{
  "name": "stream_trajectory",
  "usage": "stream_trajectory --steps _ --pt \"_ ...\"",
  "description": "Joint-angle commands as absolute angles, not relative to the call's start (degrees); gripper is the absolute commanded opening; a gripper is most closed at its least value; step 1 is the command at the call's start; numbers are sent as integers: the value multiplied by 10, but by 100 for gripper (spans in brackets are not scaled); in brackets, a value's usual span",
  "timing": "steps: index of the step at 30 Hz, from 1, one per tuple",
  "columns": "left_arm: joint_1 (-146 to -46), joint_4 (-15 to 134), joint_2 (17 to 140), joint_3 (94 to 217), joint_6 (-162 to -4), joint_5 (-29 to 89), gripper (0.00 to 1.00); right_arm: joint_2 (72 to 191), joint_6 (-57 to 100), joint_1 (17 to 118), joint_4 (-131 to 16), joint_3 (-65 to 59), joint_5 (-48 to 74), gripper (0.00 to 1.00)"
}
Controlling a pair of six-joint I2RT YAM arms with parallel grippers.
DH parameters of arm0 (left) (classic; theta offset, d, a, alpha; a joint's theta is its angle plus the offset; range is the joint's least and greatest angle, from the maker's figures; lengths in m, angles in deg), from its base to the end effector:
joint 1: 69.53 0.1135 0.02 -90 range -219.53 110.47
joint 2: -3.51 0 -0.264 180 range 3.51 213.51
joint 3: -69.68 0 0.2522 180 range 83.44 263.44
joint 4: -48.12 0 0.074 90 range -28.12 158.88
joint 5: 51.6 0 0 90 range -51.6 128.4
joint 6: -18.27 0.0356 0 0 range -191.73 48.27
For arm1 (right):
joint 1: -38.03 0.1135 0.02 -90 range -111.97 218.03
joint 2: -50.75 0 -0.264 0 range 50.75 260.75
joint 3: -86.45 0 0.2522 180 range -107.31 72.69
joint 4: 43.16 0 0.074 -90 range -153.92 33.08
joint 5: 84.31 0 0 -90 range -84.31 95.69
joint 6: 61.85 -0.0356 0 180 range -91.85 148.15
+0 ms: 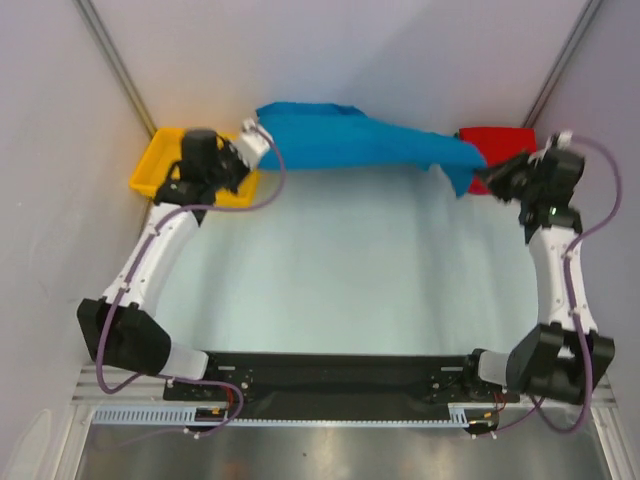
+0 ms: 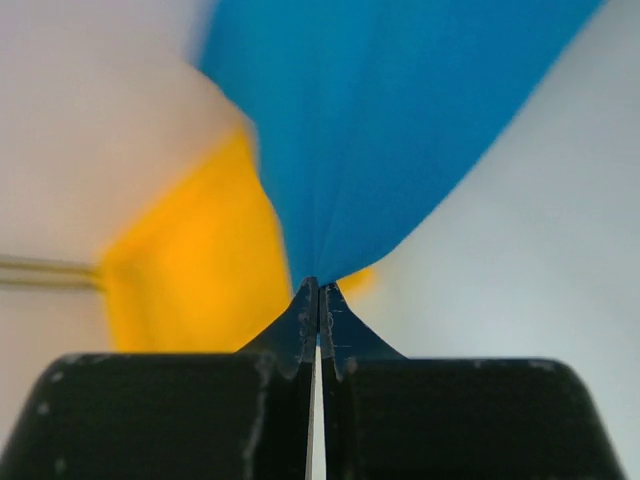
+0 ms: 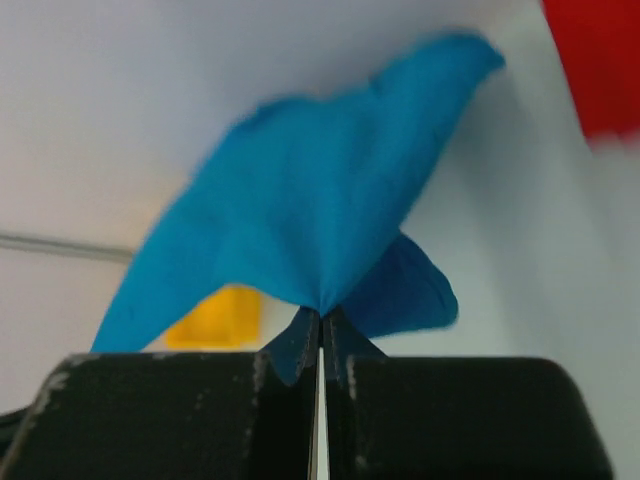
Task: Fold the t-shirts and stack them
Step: Flatten the tshirt out
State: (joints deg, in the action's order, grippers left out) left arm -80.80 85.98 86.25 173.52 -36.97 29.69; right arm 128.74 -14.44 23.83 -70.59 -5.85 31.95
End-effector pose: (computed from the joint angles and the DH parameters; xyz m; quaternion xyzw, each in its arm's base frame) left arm 0.3191 -0.0691 0.4347 0.3546 0.7189 0.0614 0.5947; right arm 0.3069 -0.0614 0.4100 0.2385 0.7382 0.3210 0.5433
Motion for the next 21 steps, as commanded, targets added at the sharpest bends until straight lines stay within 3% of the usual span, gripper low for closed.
stream_trajectory --steps 1,3,9,17,21 --pt "-819 928 803 1546 -295 230 0 1160 -72 246 -802 127 283 0" --pt "-822 957 755 1451 -280 224 1 1078 -73 248 -835 234 282 0" --pt "-869 1022 671 1258 -242 257 0 930 -107 250 -986 381 279 0" --pt "-884 1191 605 1224 -231 272 0 852 -128 248 -1116 385 241 0" --pt "-883 1146 598 1210 -250 298 0 864 -125 250 -1070 413 252 0"
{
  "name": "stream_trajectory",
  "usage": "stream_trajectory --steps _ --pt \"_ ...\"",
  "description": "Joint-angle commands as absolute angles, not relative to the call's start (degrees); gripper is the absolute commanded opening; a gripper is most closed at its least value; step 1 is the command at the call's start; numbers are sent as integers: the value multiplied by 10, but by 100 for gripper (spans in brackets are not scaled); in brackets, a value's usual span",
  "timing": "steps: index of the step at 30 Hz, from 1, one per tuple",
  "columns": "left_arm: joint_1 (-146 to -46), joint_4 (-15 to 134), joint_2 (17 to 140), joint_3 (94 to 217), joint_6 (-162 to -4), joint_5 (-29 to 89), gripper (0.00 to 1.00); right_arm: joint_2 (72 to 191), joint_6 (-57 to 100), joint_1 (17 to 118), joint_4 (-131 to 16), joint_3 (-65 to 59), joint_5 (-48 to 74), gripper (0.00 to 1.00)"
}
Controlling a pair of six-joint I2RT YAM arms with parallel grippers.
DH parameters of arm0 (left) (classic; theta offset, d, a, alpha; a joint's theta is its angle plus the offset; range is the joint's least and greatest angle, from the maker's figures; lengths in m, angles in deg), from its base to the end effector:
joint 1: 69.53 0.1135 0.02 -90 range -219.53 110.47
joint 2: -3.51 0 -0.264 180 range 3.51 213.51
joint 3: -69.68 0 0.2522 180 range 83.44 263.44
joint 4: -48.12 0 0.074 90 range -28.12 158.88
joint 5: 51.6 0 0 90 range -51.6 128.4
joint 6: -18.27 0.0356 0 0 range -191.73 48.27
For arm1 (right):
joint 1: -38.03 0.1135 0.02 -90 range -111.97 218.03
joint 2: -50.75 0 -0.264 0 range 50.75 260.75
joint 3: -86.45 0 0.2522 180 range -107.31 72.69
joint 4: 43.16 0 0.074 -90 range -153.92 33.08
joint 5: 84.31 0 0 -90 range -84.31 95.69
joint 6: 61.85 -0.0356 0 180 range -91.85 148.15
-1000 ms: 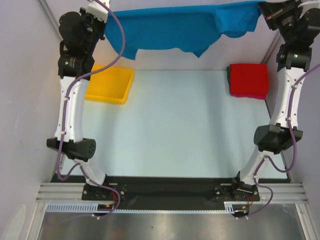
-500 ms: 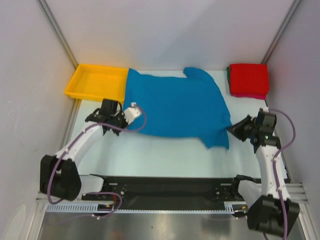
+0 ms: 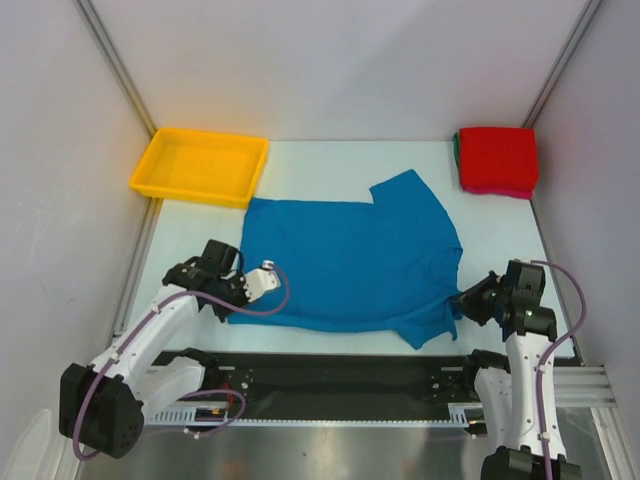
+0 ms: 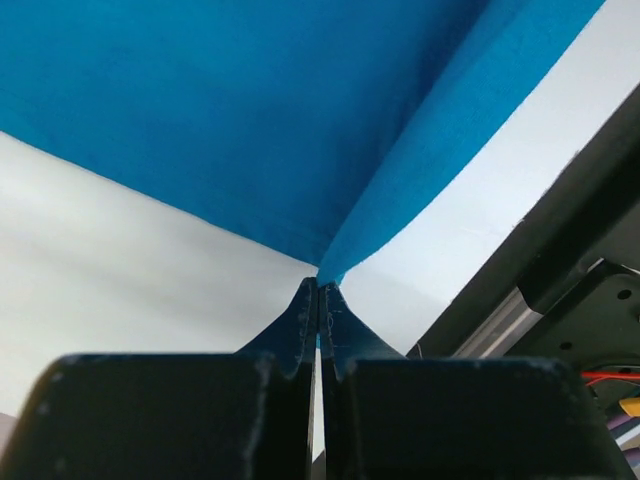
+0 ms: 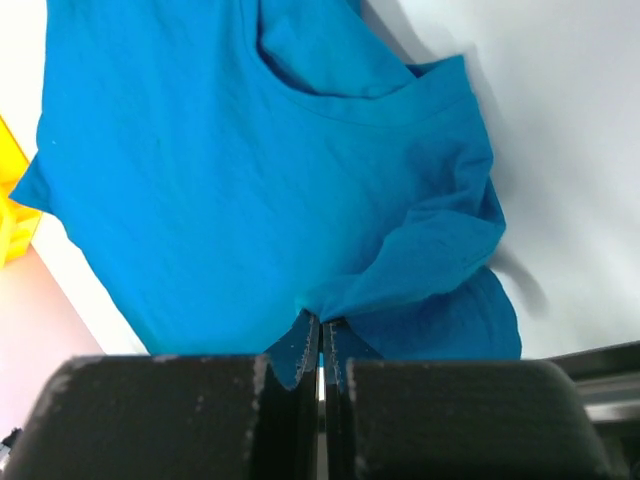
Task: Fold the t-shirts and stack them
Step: Flatten the tshirt out, then fold the tshirt
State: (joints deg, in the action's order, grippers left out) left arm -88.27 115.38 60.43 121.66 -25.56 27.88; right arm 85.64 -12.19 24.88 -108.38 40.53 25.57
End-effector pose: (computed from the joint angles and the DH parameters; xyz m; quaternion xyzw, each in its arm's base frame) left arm 0.1499 -0.0577 0.2092 0.5399 0.8225 -0.0515 0.1711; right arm 0.1136 -0.0141 0.2256 0.3744 0.8609 0.2308 0.2557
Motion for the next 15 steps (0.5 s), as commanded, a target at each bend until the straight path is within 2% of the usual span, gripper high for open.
stream_trajectory --steps 1,7,12,15 --pt "-883 1130 604 1212 -258 301 0 870 -130 250 -1016 421 262 0" --pt "-862 1015 719 1274 -313 328 0 1006 -100 258 -831 404 249 0" --pt "-850 974 786 1310 -312 328 0 1164 -40 259 -783 359 269 0" --pt "-851 947 824 1326 -309 330 0 1219 -12 259 -770 332 278 0"
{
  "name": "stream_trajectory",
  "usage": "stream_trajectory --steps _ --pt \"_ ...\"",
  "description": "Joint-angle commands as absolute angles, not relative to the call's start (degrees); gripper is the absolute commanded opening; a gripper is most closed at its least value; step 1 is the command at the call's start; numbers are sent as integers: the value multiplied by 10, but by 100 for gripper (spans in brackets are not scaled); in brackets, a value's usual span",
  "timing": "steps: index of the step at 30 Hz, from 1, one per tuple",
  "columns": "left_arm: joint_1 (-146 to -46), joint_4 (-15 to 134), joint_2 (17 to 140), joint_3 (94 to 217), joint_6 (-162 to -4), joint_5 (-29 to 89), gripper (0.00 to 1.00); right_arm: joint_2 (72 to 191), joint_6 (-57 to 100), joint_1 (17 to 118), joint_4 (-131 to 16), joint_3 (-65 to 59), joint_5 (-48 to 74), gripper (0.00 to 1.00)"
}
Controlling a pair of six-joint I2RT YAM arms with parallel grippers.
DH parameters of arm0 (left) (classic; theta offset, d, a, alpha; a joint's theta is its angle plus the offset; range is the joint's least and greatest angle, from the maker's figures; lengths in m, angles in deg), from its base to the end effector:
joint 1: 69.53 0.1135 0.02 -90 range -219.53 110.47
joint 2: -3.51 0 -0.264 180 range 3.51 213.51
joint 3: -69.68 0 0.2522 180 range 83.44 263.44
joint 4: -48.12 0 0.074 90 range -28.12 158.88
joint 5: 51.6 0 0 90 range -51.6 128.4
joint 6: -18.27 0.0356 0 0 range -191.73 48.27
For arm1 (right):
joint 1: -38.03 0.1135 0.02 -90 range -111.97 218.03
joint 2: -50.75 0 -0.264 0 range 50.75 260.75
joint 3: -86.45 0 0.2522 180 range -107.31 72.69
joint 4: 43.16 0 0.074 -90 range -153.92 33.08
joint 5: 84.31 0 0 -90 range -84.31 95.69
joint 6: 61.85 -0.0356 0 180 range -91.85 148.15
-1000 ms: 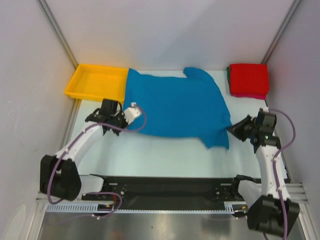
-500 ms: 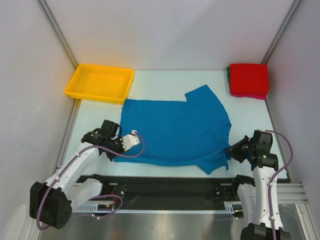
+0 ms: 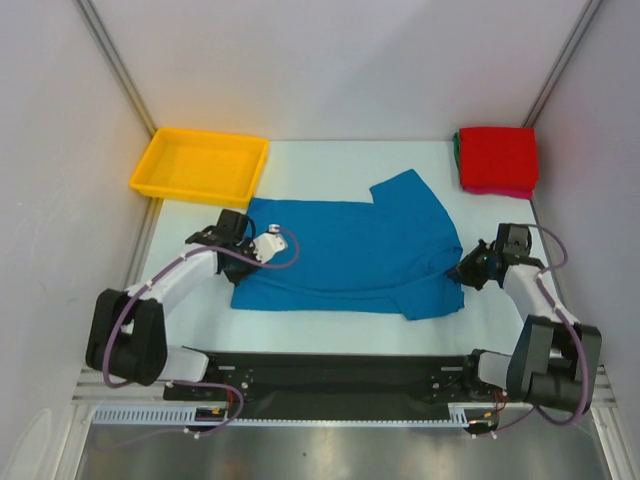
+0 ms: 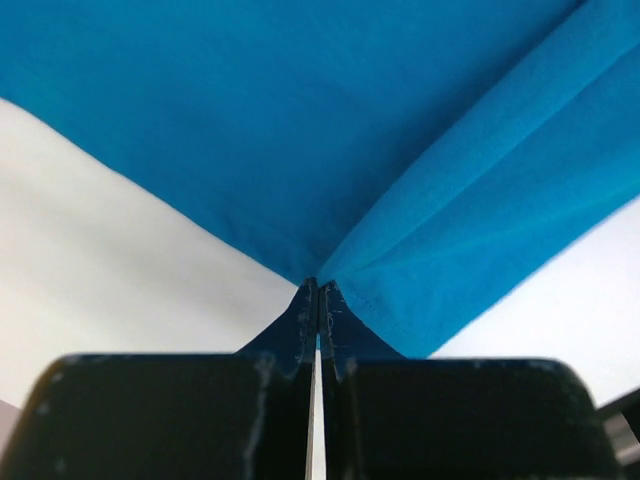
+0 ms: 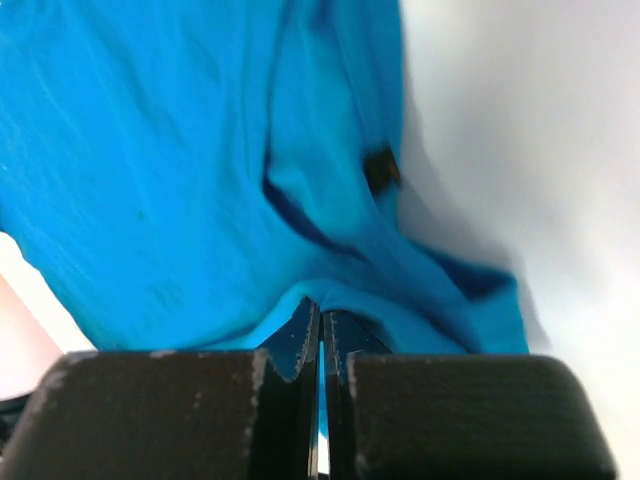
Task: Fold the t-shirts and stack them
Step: Fold the tshirt
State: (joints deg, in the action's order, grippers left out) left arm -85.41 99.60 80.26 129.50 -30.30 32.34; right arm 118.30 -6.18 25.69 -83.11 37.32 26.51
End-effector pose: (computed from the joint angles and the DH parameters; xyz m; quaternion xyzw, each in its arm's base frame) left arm 0.2308 -0.0696 0.1953 0.4791 0.8560 -0.0093 0.1939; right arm 0.2125 -0.0335 0.1865 0.3296 0.8884 0.2218 0.2300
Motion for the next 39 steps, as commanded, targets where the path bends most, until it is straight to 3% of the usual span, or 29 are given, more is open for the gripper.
stream_trajectory --steps 1,6,21,22,23,24,26,28,31,33,36,39 --pt "-851 945 850 1334 -309 329 0 1230 -9 258 -765 326 274 0" --pt "-847 965 906 1380 -310 330 0 1275 -2 257 -741 289 291 0" --pt "-813 926 904 1392 -342 333 2 1351 23 248 -712 246 319 0" --pt "-813 923 901 1389 -338 325 5 1354 26 249 -714 241 319 5" --pt "-813 919 901 1386 -338 327 12 1356 28 250 -717 237 319 17" --pt "-813 913 903 1386 -339 331 40 1361 32 251 -731 232 313 47" --pt "-813 906 923 1396 -359 352 69 1361 36 258 -765 204 286 77" --pt "-811 910 931 1421 -394 378 78 1343 43 262 -827 185 224 80" --pt "-808 931 888 1438 -417 370 79 1290 26 256 -903 179 134 85" --pt "-810 939 807 1404 -404 334 74 1259 18 244 -933 210 128 85" --pt "-837 941 717 1316 -347 320 44 1205 3 244 -951 263 142 78" --pt "-880 950 692 1234 -283 330 44 1154 -22 250 -930 329 160 76"
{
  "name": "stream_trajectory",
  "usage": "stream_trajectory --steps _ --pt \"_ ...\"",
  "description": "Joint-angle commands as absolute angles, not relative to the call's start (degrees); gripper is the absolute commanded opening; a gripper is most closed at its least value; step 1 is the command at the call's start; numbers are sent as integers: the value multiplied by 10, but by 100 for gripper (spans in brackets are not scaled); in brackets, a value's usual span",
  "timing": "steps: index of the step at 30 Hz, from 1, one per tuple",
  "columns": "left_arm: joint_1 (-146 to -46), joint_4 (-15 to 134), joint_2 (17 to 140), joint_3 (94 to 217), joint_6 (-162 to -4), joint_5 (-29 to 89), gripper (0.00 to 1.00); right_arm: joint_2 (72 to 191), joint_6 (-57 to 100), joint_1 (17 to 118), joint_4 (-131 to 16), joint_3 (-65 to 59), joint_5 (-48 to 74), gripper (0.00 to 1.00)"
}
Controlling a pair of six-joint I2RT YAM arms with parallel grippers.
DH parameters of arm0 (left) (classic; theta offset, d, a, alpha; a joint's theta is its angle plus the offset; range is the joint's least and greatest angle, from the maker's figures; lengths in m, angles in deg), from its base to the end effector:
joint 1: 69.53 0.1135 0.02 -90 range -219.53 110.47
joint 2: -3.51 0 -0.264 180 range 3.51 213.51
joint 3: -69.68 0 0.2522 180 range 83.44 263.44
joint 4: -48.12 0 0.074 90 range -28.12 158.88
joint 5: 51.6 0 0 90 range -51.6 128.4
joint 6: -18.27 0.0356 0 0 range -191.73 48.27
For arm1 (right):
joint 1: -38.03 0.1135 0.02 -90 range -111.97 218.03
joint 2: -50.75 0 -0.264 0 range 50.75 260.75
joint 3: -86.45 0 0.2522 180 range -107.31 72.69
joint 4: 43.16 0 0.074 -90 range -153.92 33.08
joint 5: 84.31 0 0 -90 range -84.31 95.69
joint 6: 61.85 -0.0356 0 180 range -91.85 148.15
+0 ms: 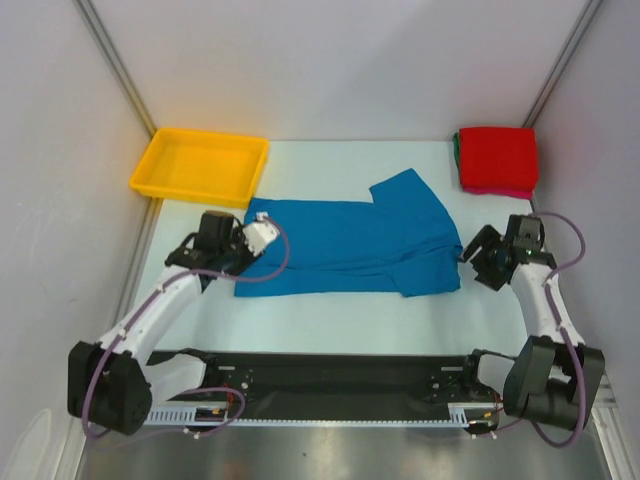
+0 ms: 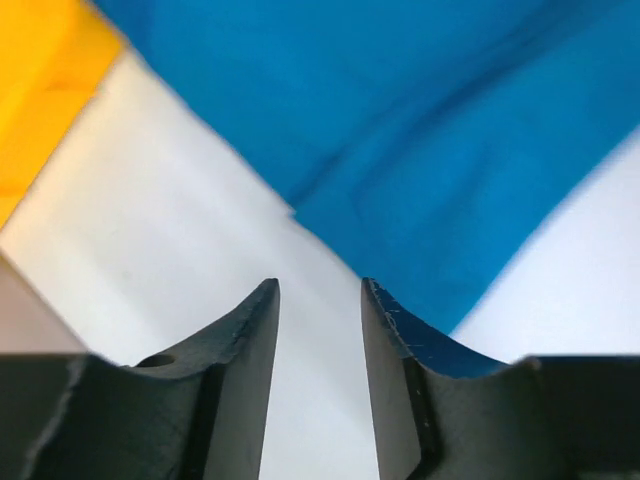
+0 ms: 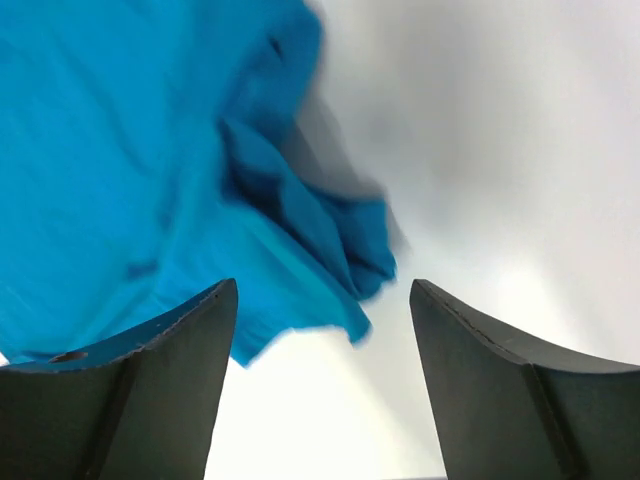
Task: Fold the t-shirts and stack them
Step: Fold the tshirt
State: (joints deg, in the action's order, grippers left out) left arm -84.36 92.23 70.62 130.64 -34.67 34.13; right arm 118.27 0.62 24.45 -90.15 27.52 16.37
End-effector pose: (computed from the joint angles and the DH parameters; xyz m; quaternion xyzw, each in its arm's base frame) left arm 0.2295 -0.0635 0.2455 0.4226 0.8396 0.0311 0.3400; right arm 0.2251 -0.0476 0.2299 0.3081 0.9002 0.1240 0.2816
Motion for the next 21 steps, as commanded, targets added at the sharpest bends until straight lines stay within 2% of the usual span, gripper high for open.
stream_trajectory --steps 1,2,4,8,12,13,14,15,16,17,18,21 --pt "-887 931 697 1216 -262 344 47 1147 -33 250 -921 344 162 75" --pt "-890 917 703 1192 -254 359 53 1139 -38 250 -901 356 176 72" --pt "-890 887 732 1185 -240 380 57 1143 -50 249 -881 380 189 70" --pt "-890 847 783 1189 -233 382 71 1173 -71 262 -823 396 205 70" --pt "-890 810 834 1189 -231 417 69 1243 -70 265 -801 398 207 64" --pt "-891 805 845 1187 -236 417 64 1247 -70 260 -801 400 207 59" --pt "-892 804 848 1182 -237 415 50 1249 -69 257 -808 399 204 44" --pt "-894 806 847 1179 -239 412 42 1247 -69 255 -814 399 200 35" --pt "-897 814 842 1176 -241 400 17 1235 -67 249 -823 398 191 17" --pt "-900 821 838 1175 -244 396 0 1227 -66 245 -848 393 189 9" --pt "-901 829 831 1176 -248 394 0 1218 -62 241 -866 388 186 1" --pt "-902 929 779 1200 -252 363 0 1174 -50 230 -965 355 171 0"
